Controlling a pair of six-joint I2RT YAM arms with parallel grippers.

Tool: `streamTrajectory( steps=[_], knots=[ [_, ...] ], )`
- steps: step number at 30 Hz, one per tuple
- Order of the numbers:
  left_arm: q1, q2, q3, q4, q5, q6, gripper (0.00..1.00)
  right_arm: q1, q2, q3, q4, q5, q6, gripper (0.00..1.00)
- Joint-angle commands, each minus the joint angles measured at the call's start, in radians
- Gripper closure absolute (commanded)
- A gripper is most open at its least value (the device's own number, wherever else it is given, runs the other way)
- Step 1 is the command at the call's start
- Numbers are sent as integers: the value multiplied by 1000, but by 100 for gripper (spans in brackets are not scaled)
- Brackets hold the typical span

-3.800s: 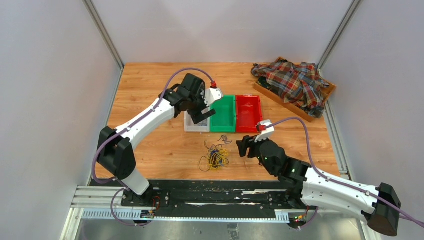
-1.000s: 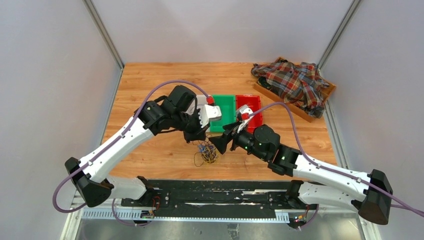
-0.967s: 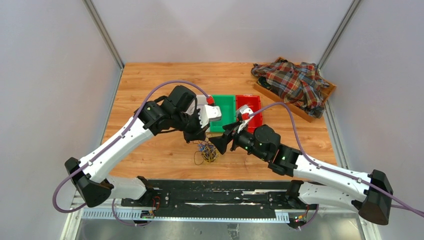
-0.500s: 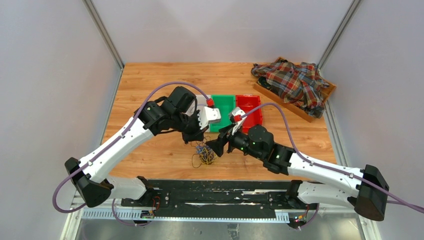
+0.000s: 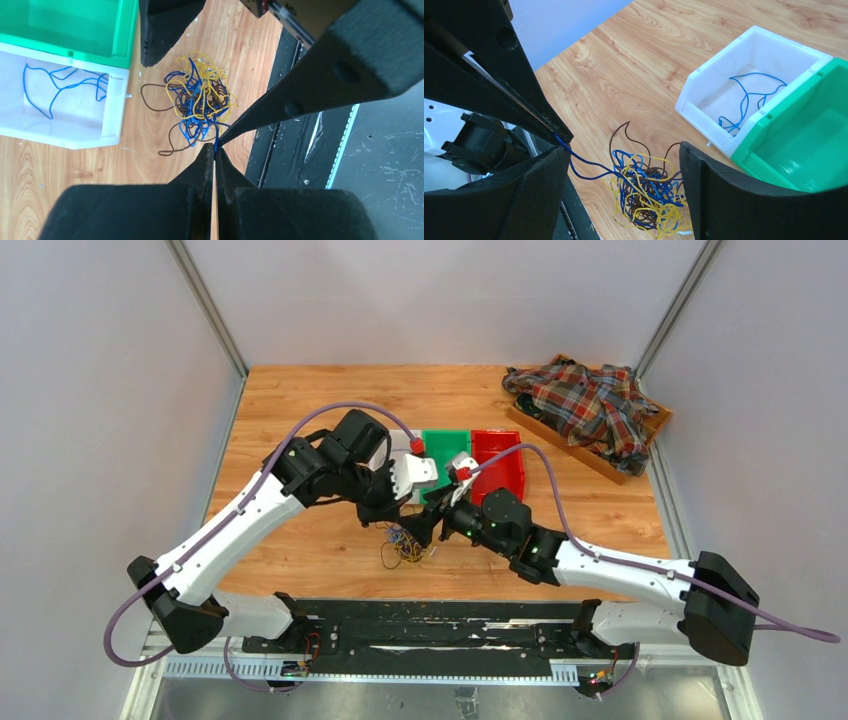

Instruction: Untangle the cables

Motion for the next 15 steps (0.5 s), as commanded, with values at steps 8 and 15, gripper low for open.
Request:
streamTrajectory(
  steps=[8,15],
  knots=[
    [-10,-2,171,-112,178,52,99,7,216,36,203,35,-35,21],
    [-9,26,286,-194,210,60,99,9,356,60,329,33,6,24]
  ],
)
